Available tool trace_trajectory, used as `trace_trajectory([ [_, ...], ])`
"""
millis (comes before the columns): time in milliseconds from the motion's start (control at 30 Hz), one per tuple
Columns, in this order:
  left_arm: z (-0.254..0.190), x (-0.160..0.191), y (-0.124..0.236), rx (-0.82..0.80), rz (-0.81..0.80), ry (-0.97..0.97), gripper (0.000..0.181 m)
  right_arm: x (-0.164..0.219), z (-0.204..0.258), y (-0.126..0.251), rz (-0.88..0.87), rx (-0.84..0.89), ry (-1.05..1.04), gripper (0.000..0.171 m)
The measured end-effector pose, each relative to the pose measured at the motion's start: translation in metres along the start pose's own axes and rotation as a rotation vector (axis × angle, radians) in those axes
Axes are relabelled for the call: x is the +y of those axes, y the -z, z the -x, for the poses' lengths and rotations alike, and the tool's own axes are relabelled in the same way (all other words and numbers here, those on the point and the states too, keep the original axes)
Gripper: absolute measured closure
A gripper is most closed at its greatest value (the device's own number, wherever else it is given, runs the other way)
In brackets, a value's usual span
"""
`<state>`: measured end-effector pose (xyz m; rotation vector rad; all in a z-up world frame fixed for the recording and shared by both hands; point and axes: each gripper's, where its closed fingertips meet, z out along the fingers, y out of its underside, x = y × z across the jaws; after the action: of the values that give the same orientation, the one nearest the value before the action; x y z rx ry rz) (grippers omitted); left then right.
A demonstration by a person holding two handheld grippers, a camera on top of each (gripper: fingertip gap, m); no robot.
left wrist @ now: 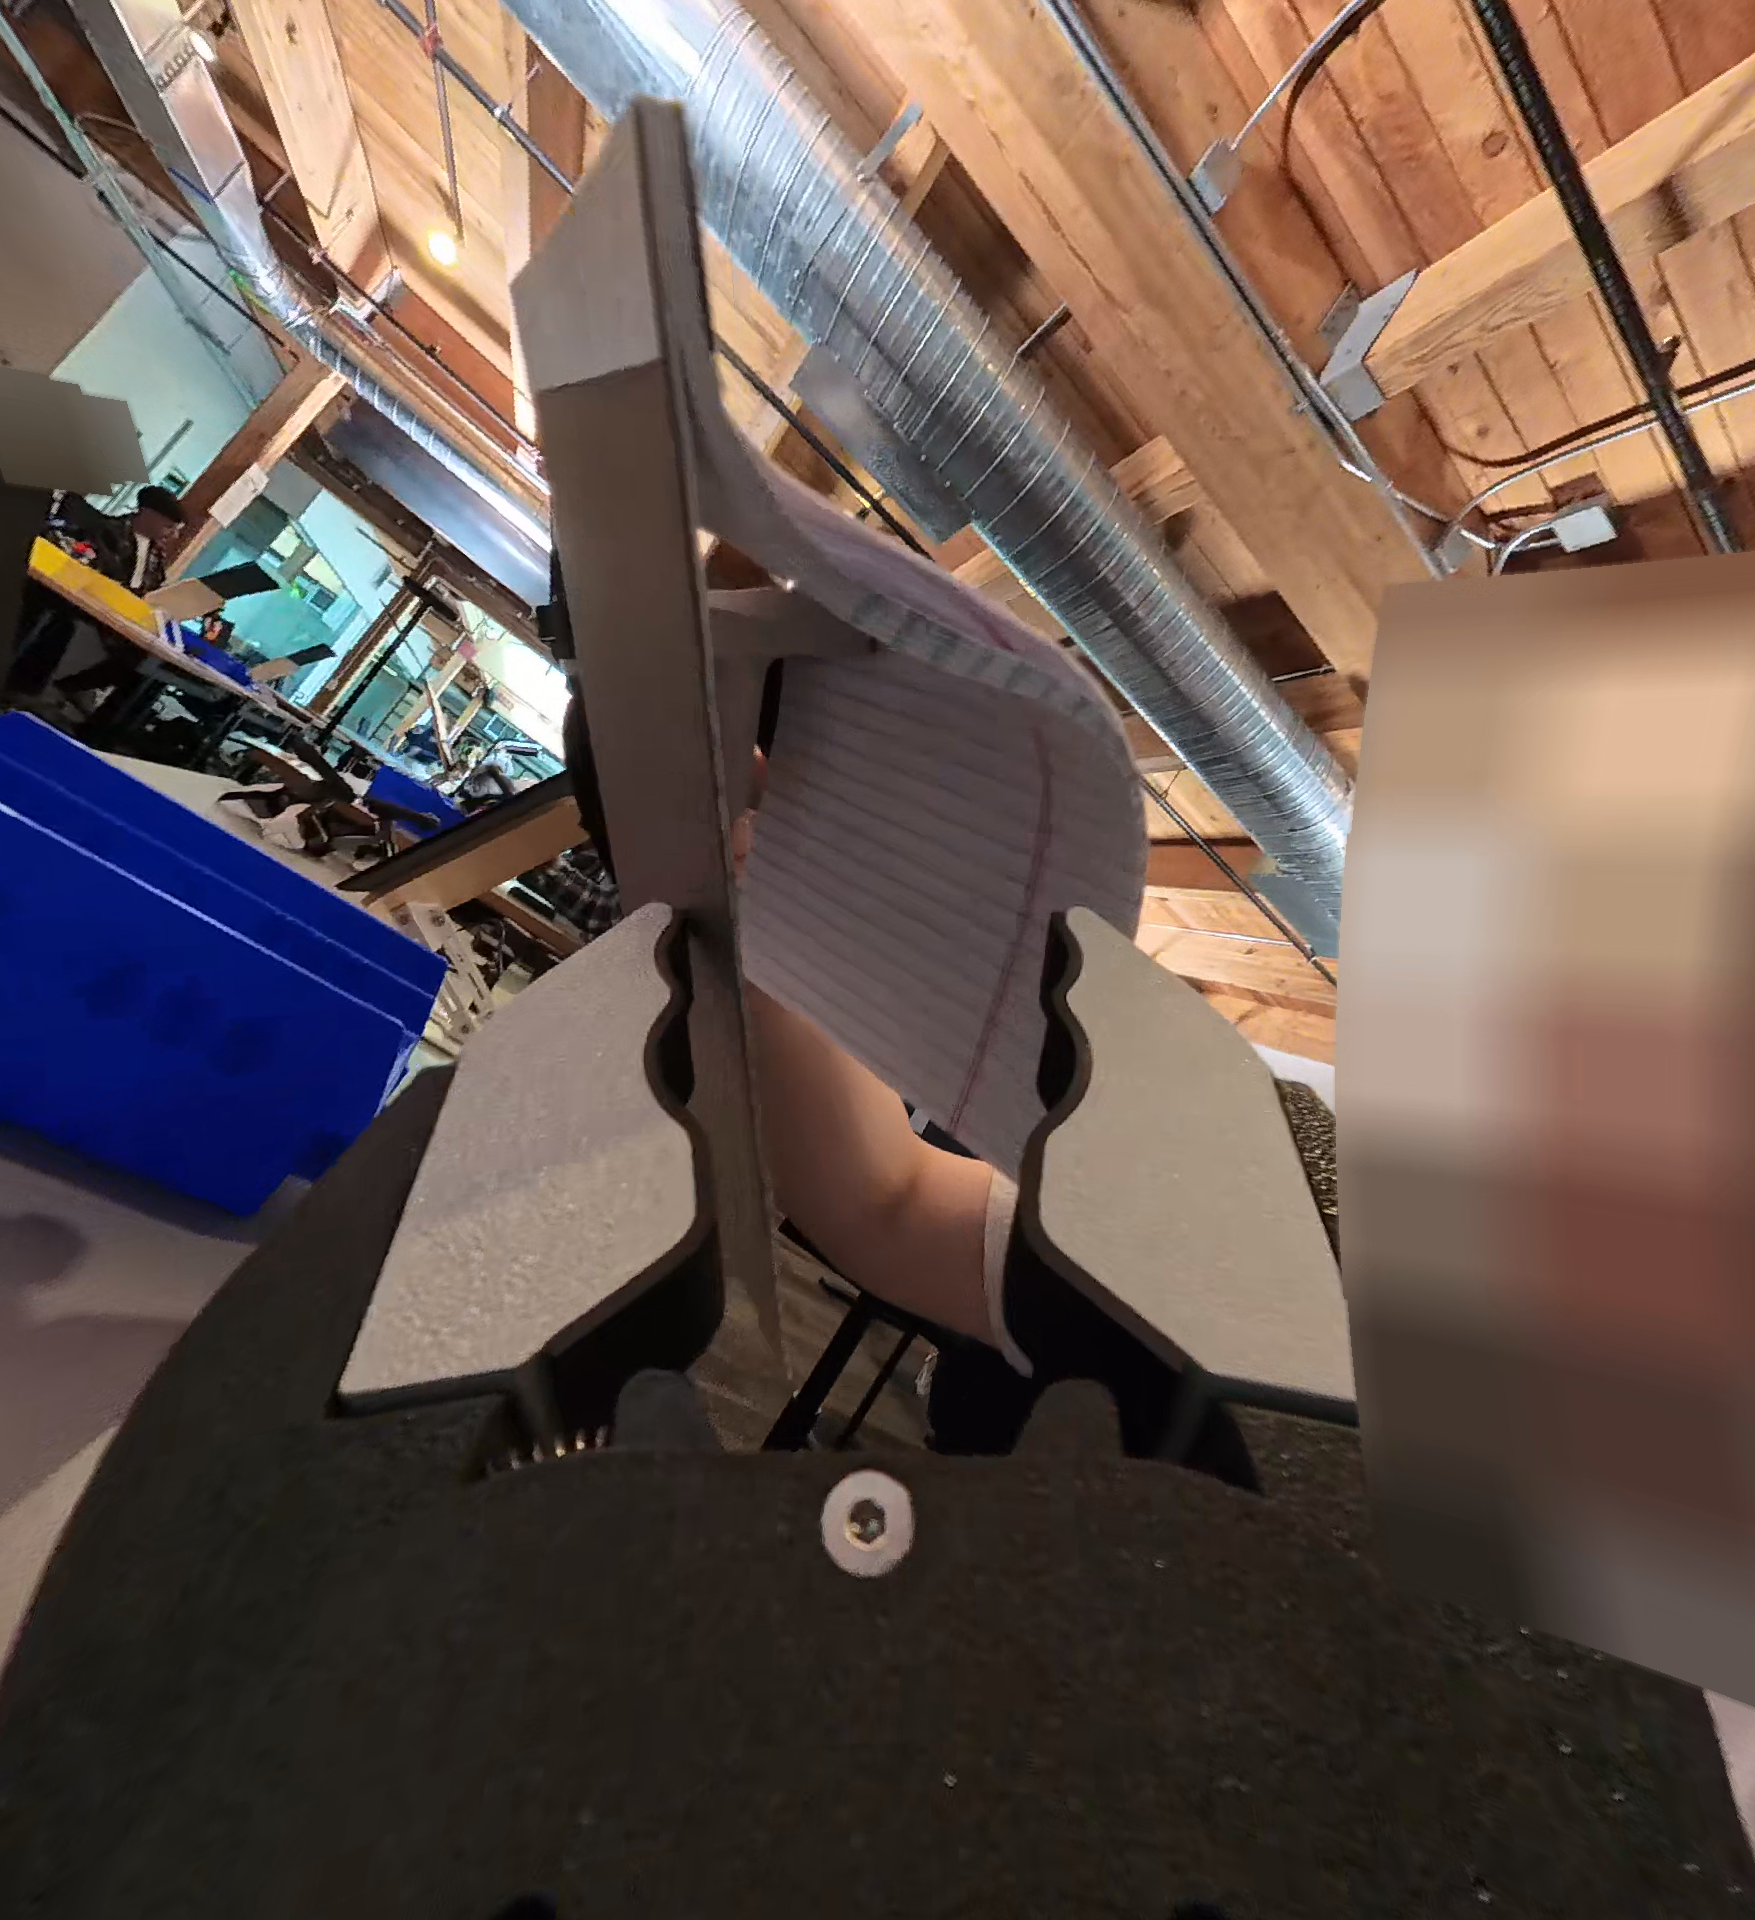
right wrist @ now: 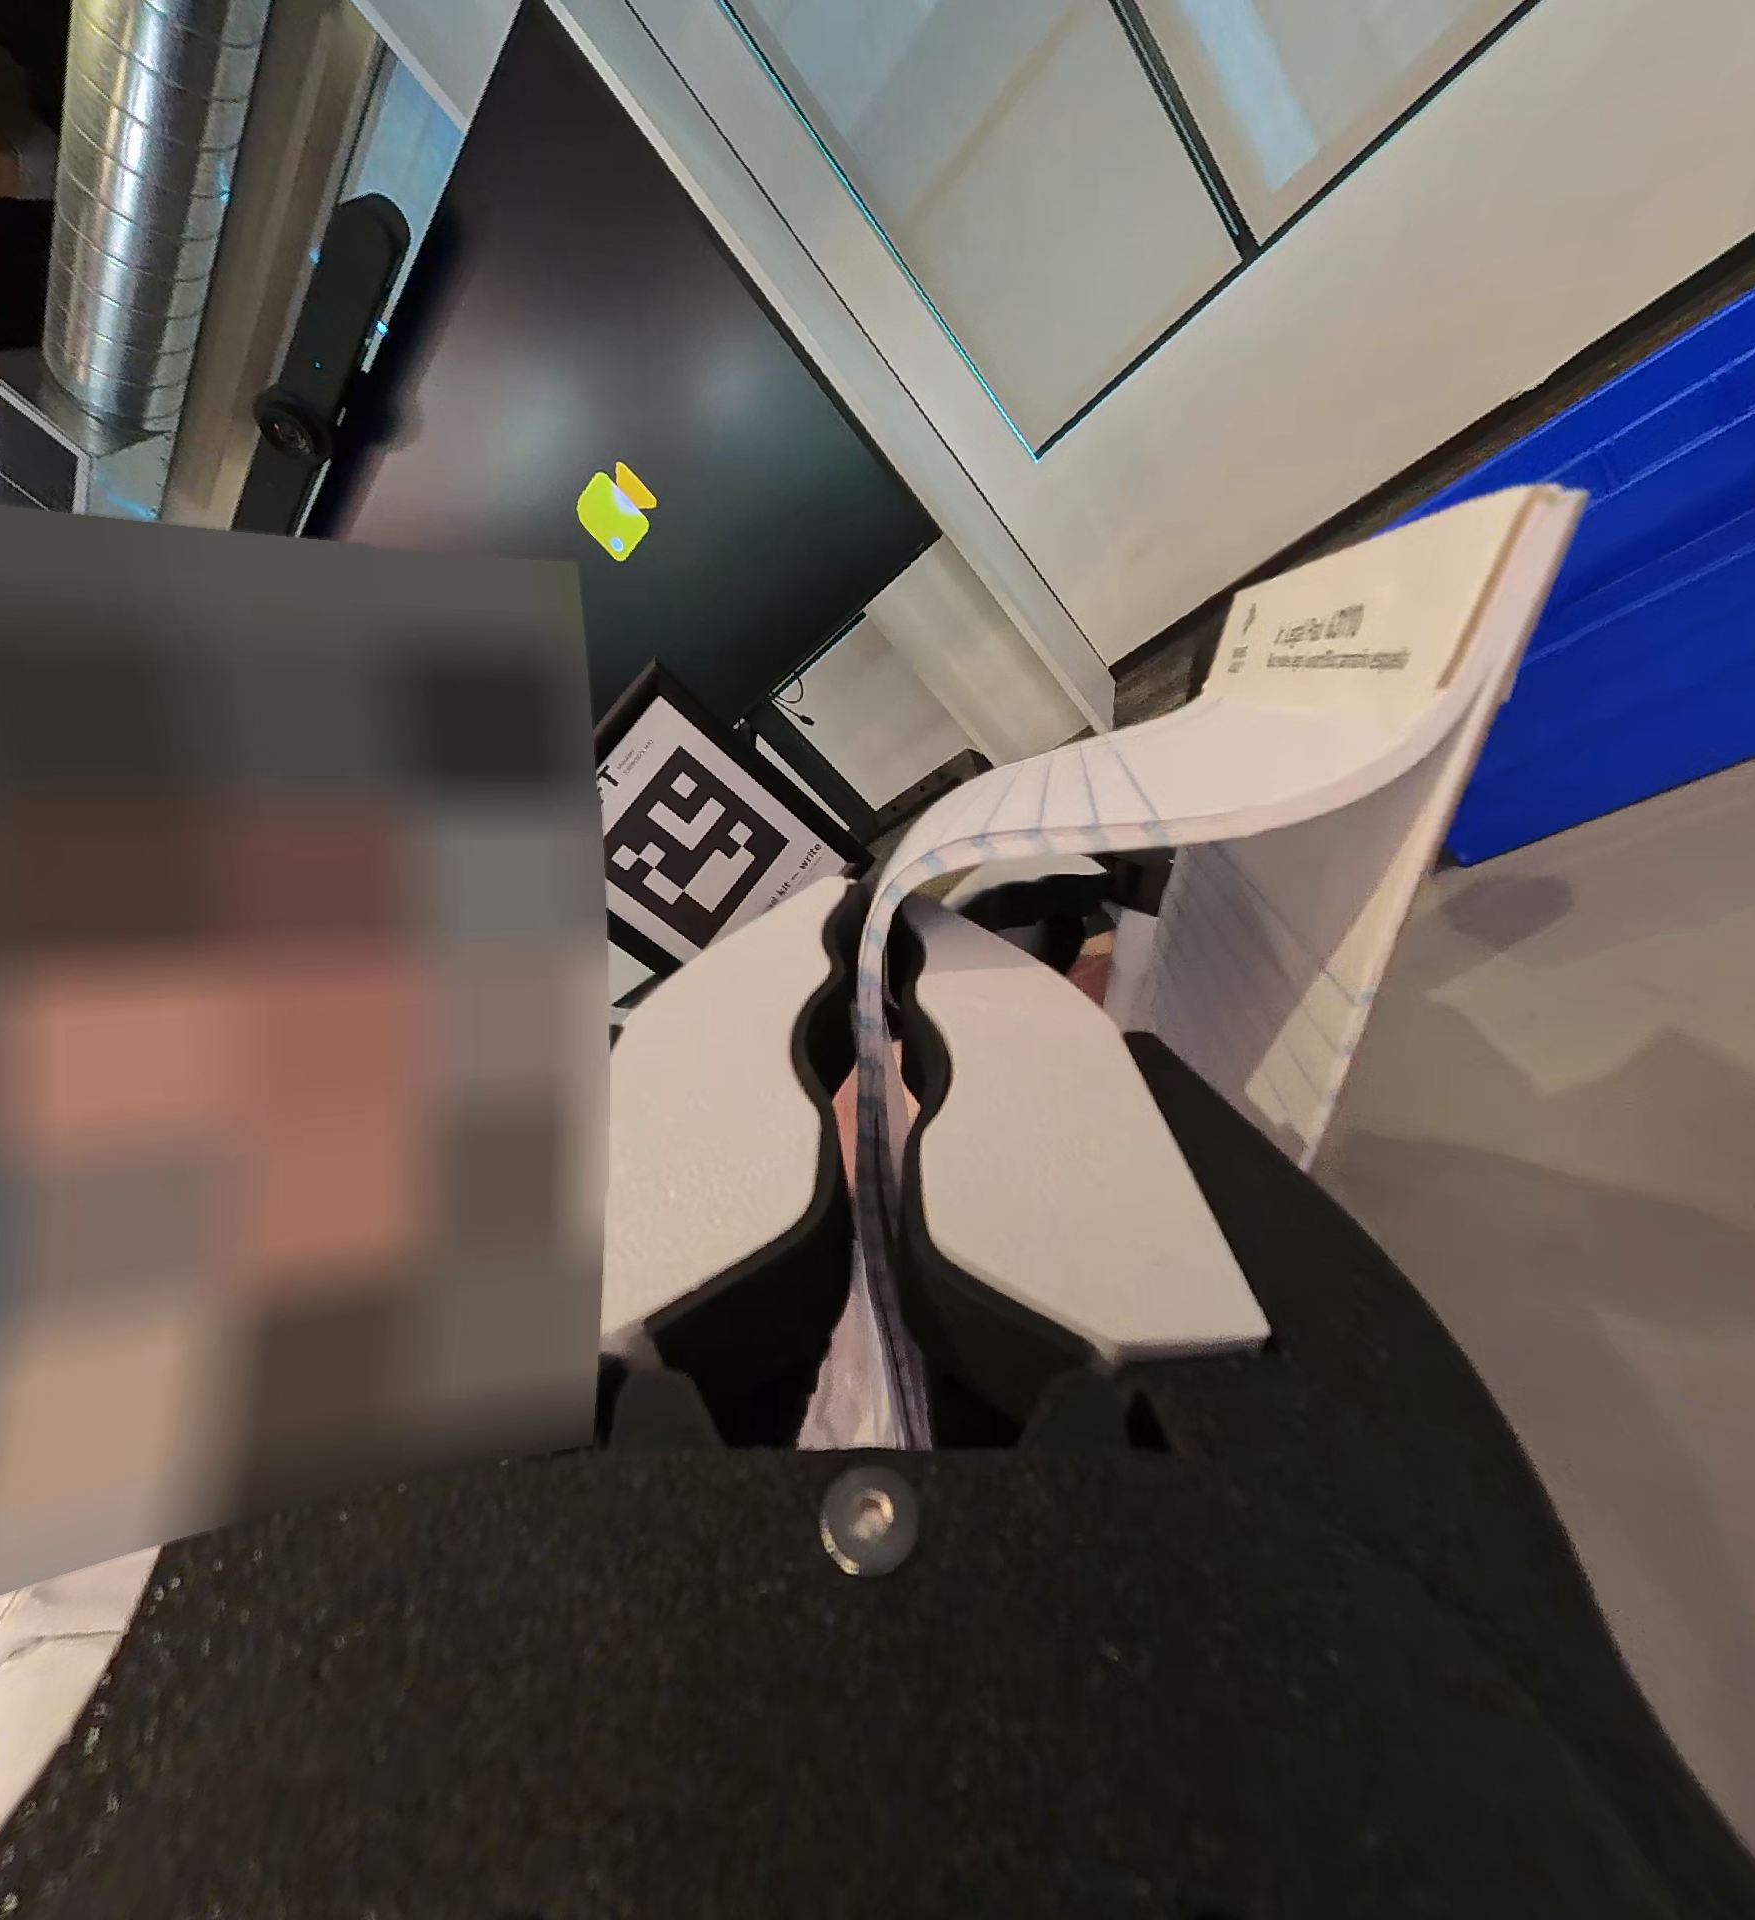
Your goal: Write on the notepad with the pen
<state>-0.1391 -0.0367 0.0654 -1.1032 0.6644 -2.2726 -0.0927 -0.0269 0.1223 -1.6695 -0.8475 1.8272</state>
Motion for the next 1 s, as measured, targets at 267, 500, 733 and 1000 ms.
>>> trace_trajectory([
  [267, -0.02, -0.013, 0.001, 0.096, -0.061, 0.008, 0.117, 0.013, -0.014, 0.002, 0.078, 0.067, 0.003, 0.169],
  [500, -0.016, -0.014, 0.001, 0.032, -0.073, -0.02, 0.125, 0.023, -0.031, 0.001, 0.154, 0.198, 0.02, 0.169],
  [733, 0.012, -0.016, 0.003, -0.207, -0.078, -0.147, 0.164, 0.029, -0.041, -0.004, 0.218, 0.316, 0.044, 0.169],
  [1000, 0.007, -0.021, 0.02, -0.227, -0.095, -0.171, 0.178, 0.036, -0.014, 0.003, 0.217, 0.306, 0.118, 0.145],
])
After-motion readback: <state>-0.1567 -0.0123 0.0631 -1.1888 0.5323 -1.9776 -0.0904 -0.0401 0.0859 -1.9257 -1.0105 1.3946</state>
